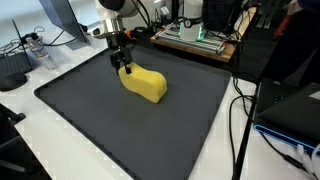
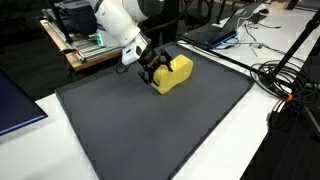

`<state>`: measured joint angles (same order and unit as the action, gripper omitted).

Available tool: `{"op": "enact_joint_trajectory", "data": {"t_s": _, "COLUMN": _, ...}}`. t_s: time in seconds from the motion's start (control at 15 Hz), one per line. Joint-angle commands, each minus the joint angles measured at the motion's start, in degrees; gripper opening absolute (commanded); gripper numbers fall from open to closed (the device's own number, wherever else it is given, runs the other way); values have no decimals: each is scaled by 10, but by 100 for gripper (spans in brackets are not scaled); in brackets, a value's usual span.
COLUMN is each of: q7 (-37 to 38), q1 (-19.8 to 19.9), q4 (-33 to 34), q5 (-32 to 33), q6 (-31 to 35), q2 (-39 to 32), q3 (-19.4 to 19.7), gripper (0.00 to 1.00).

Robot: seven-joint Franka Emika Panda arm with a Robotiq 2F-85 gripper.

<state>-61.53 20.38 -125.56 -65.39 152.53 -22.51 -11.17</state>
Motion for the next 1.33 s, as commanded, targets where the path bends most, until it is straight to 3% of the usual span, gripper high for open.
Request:
{"op": "enact_joint_trajectory", "data": {"t_s": 0.0, "q7": -13, "q1": 8, "q4": -13, "q5": -11, "q6": -5, "q2": 16, "q3": -1, "gripper": 100}}
{"op": "enact_joint_trajectory", "data": {"t_s": 0.53, "q7": 52, "q1": -3, "q4": -33, "q5": 39, "q6": -15, "q2": 66, "q3": 19, "gripper": 100}}
{"op": "enact_joint_trajectory", "data": {"t_s": 0.6, "q7": 85, "q1": -49, "q4": -37, "q5": 52, "q6": -30, "q2": 79, "q3": 66, "gripper": 100}}
{"op": "enact_joint_trajectory", "data": {"t_s": 1.0, "q7": 349, "q1": -133, "q4": -75, "q5": 290, "q6": -33, "q2": 135, "q3": 128, "gripper": 100}}
{"op": "enact_joint_trajectory", "data": {"t_s": 1.07, "q7": 394, "q1": -166, "q4": -78, "q5": 328, "q6": -38, "q2": 141, "q3": 155, "gripper": 100}}
{"op": "enact_joint_trajectory", "data": {"t_s": 1.27, "q7": 529, "q1": -205, "q4": -65, "q5": 440, "q6": -53, "q2": 157, "q3": 171, "gripper": 100}}
